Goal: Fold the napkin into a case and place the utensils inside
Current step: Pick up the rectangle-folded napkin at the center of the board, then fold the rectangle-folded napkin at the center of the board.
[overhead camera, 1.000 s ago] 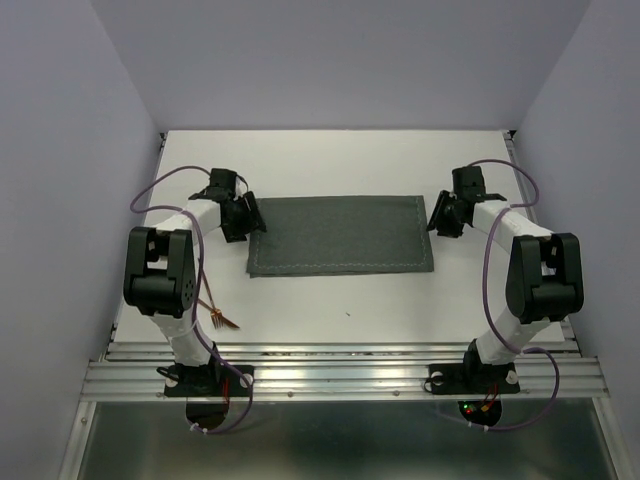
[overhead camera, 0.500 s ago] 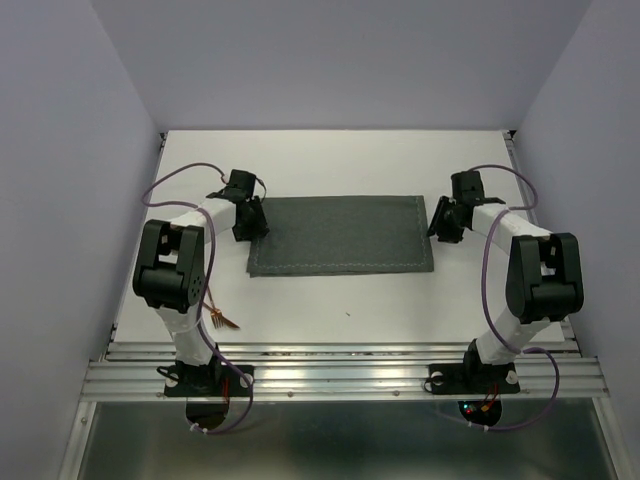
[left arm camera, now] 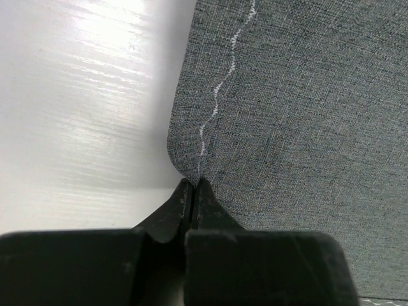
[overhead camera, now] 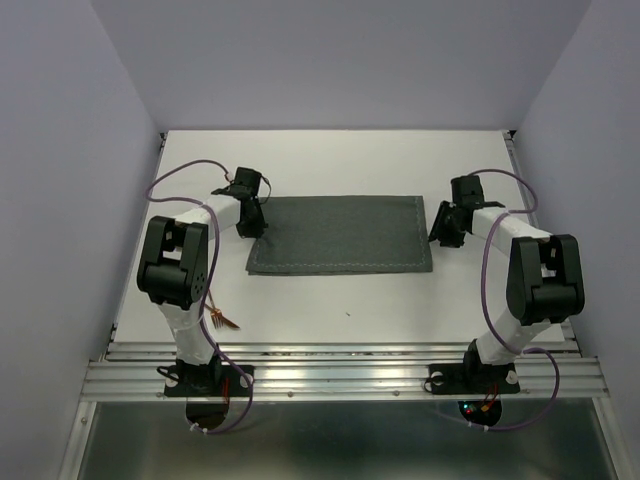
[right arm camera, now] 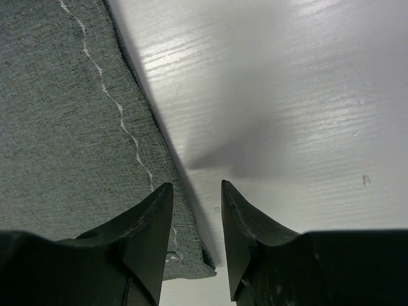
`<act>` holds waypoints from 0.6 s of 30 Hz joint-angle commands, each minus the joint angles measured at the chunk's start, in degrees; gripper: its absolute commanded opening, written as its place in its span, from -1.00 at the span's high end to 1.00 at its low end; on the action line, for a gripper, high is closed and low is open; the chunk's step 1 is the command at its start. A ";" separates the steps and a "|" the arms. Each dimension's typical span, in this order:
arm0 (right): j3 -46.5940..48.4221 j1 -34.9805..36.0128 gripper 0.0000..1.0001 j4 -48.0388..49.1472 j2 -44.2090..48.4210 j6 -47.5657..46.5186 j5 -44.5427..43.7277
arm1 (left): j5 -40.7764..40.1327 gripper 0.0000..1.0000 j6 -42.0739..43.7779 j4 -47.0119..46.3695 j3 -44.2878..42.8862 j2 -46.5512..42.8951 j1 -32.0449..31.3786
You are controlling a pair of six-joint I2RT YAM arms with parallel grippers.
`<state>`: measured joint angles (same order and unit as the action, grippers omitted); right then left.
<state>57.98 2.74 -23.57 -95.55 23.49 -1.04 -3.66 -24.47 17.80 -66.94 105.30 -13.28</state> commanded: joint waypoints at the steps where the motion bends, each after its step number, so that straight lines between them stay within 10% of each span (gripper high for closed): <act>1: -1.11 0.25 0.17 2.47 2.38 -0.55 1.38 | -4.95 1.00 3.46 6.79 -3.28 -2.72 -0.34; 18: -6.82 8.67 0.49 10.12 -2.89 7.71 7.81 | -6.27 1.00 4.78 14.01 -13.92 -6.15 -7.28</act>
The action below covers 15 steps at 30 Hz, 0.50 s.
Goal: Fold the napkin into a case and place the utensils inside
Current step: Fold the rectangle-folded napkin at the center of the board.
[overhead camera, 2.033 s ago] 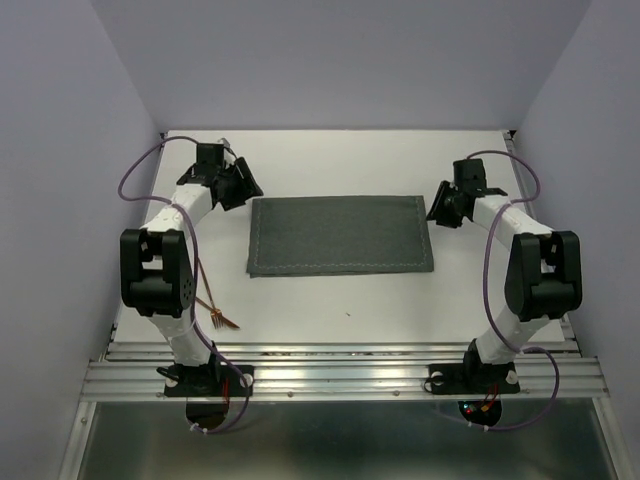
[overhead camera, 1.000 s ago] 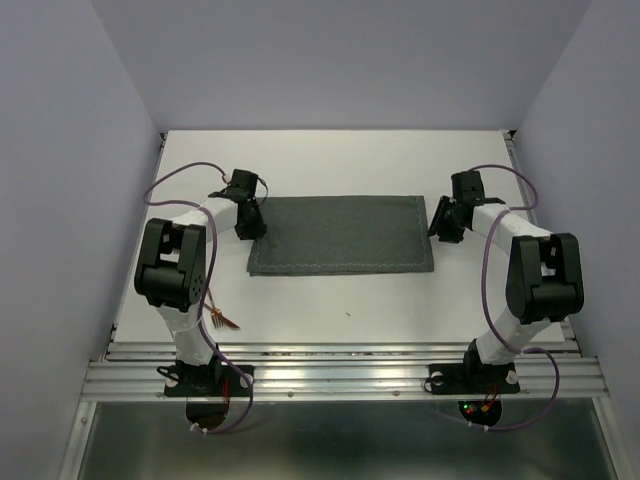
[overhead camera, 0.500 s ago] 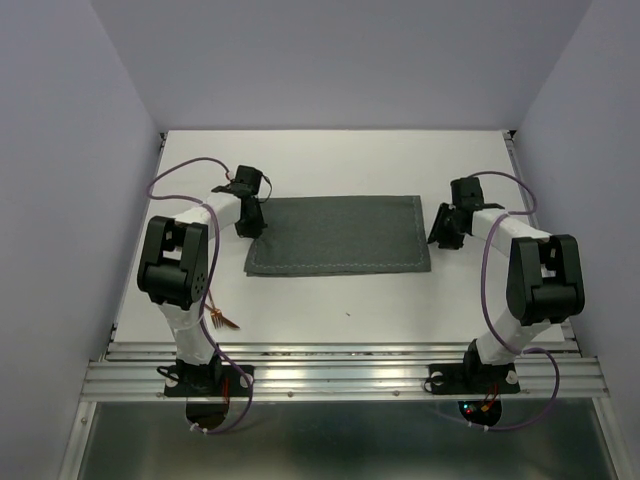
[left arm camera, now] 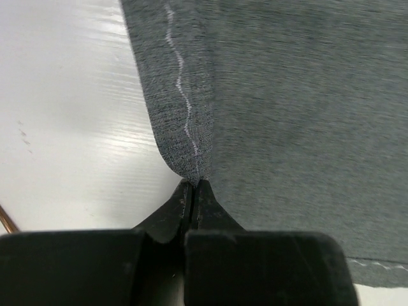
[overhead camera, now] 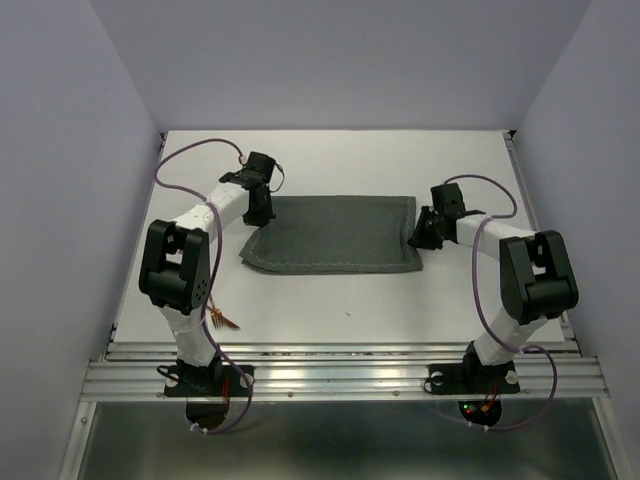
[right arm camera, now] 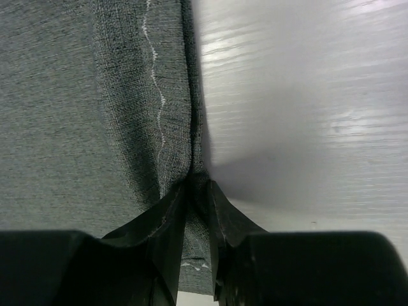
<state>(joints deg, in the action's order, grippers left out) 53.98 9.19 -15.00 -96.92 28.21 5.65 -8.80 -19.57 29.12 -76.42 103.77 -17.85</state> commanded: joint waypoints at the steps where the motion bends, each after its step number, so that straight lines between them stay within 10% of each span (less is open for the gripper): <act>1: -3.08 2.84 0.50 1.99 -1.51 3.52 1.20 | -1.31 1.00 -0.29 3.13 -5.13 -4.80 -3.59; 15: -5.63 5.14 0.55 3.75 -0.55 7.56 0.59 | 0.01 1.00 -4.60 7.79 -19.46 0.29 -18.62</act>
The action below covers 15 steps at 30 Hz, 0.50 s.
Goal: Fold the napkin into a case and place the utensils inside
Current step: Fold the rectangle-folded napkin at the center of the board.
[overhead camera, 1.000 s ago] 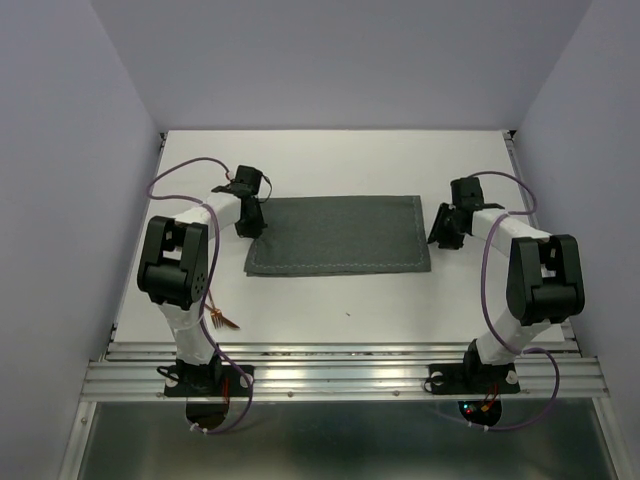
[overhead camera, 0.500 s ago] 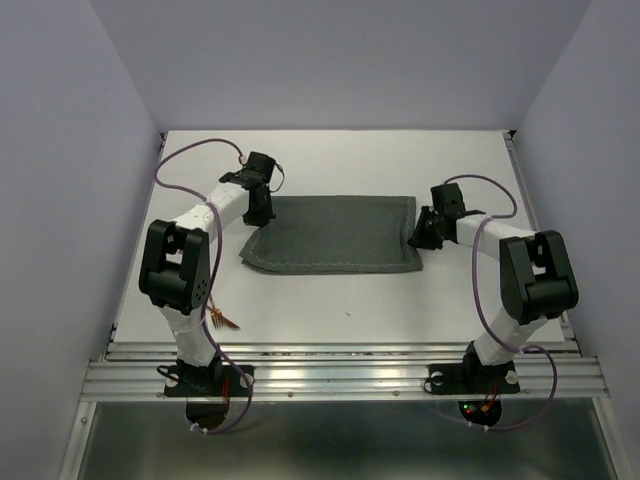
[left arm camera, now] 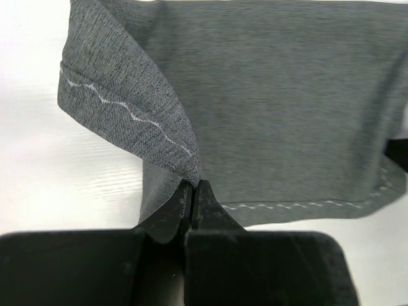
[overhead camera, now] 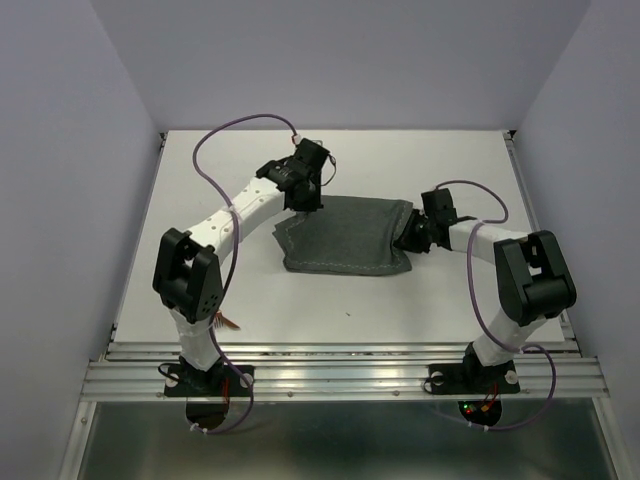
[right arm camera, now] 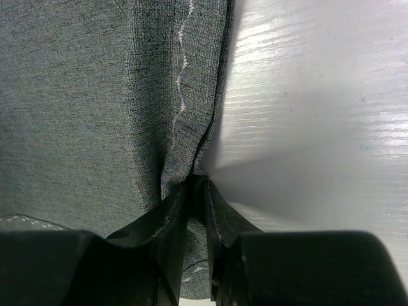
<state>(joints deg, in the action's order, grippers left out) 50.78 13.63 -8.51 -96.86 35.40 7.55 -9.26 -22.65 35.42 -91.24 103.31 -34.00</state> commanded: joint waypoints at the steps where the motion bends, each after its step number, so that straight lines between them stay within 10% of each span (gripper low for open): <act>1: -2.79 0.70 0.55 -2.74 -0.52 0.29 -1.31 | 0.64 1.00 -1.60 1.58 -5.43 1.28 -3.09; 15: -5.25 0.70 0.54 -3.44 1.32 -0.33 -3.42 | 4.68 1.00 -1.43 3.87 -19.67 12.62 -9.68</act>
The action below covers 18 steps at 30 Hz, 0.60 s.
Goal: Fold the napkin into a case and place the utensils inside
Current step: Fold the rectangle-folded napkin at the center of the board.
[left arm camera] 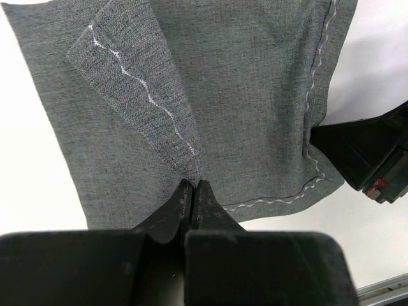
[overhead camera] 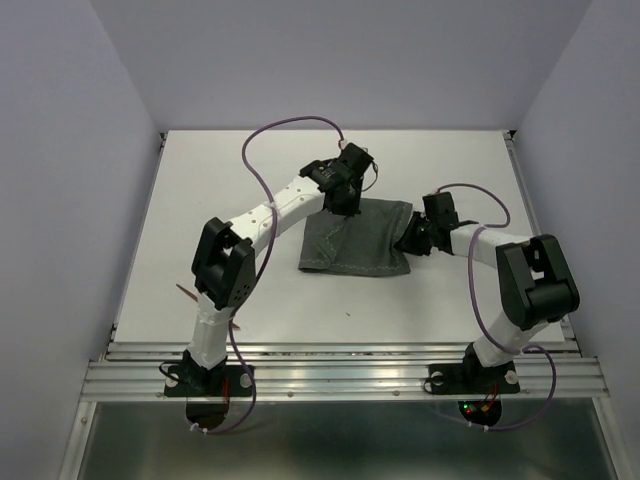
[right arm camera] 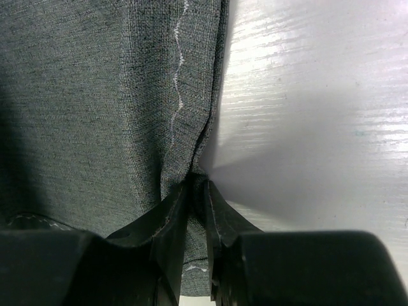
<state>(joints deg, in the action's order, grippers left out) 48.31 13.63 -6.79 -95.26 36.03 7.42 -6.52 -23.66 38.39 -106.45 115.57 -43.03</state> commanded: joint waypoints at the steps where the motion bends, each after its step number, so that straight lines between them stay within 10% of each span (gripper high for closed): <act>1: -2.87 0.70 0.54 -5.17 -0.27 -0.96 -3.29 | 2.39 1.00 -0.60 0.81 -4.99 1.23 -0.74; 18: -3.84 1.23 0.54 -5.34 -0.01 -0.96 -3.90 | 8.89 1.00 -4.73 0.28 -13.07 7.04 -2.41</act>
<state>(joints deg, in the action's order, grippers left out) 47.09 13.96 -6.00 -94.35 35.99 7.09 -0.23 -27.11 39.09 -115.59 122.87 -44.23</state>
